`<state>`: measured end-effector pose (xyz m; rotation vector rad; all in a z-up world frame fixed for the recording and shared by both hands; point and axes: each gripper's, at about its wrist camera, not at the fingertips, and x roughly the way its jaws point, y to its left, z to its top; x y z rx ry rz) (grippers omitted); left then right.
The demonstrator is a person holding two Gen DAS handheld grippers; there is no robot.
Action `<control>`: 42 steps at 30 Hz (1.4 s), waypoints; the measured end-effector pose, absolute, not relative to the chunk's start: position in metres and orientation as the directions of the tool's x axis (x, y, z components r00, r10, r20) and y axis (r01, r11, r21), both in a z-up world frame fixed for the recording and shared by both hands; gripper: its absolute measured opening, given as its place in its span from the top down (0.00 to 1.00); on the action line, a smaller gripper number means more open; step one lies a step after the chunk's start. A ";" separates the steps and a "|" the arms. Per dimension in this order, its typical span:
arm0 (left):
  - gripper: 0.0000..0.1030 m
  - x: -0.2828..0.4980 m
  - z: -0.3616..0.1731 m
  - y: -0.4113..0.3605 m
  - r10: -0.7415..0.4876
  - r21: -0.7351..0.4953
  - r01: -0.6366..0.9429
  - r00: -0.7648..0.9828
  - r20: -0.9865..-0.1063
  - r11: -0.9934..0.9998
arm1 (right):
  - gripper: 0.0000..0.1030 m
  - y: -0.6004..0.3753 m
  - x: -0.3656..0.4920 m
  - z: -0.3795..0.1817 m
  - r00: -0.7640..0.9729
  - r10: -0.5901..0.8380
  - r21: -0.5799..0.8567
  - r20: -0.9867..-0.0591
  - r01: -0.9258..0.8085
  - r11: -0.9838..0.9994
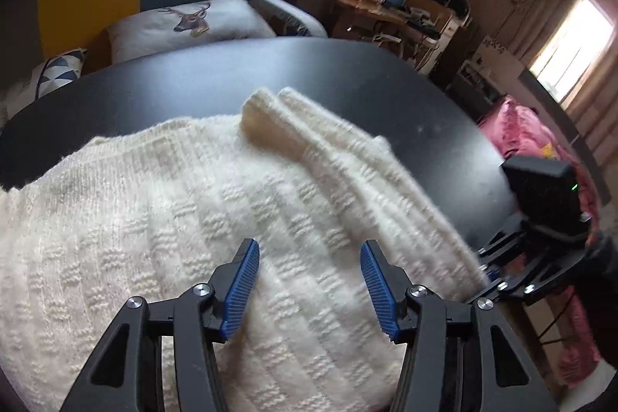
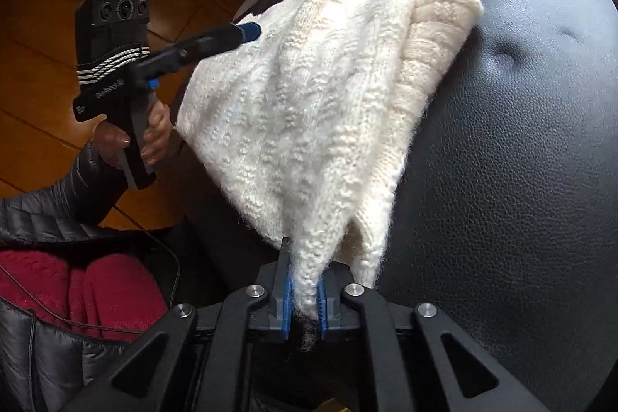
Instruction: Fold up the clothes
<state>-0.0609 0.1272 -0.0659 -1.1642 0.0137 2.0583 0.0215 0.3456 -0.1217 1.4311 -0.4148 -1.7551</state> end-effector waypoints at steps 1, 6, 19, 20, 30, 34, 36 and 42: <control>0.46 -0.065 -0.057 0.130 0.634 -0.368 -0.616 -0.288 -0.717 -0.696 | 0.89 0.348 0.023 -0.123 -0.039 -0.763 0.703 -0.645 0.362 -0.612; 0.41 -0.116 -0.034 0.163 0.738 -0.570 -0.540 -0.154 -0.657 -0.619 | 0.89 0.345 0.032 -0.122 -0.094 -0.753 0.679 -0.651 0.370 -0.633; 0.44 -0.176 -0.099 0.235 0.452 -0.435 -0.341 0.032 -0.891 -0.833 | 0.89 0.339 0.036 -0.123 -0.153 -0.770 0.668 -0.620 0.411 -0.620; 0.51 -0.174 -0.100 0.237 0.439 -0.416 -0.349 0.016 -0.898 -0.839 | 0.89 0.338 0.035 -0.122 -0.160 -0.772 0.668 -0.616 0.413 -0.619; 0.89 -0.147 -0.049 0.259 0.607 -0.509 -0.452 -0.096 -0.789 -0.733 | 0.89 0.341 0.044 -0.120 -0.213 -0.788 0.679 -0.577 0.412 -0.608; 0.75 -0.177 -0.066 0.263 0.586 -0.517 -0.422 -0.040 -0.810 -0.744 | 0.89 0.348 0.048 -0.119 -0.223 -0.781 0.673 -0.583 0.406 -0.618; 0.75 -0.179 -0.071 0.247 0.602 -0.546 -0.377 -0.039 -0.798 -0.748 | 0.89 0.351 0.049 -0.119 -0.227 -0.783 0.675 -0.579 0.405 -0.617; 0.75 -0.157 -0.058 0.198 0.618 -0.505 -0.477 -0.107 -0.779 -0.719 | 0.89 0.352 0.054 -0.119 -0.248 -0.782 0.673 -0.572 0.403 -0.620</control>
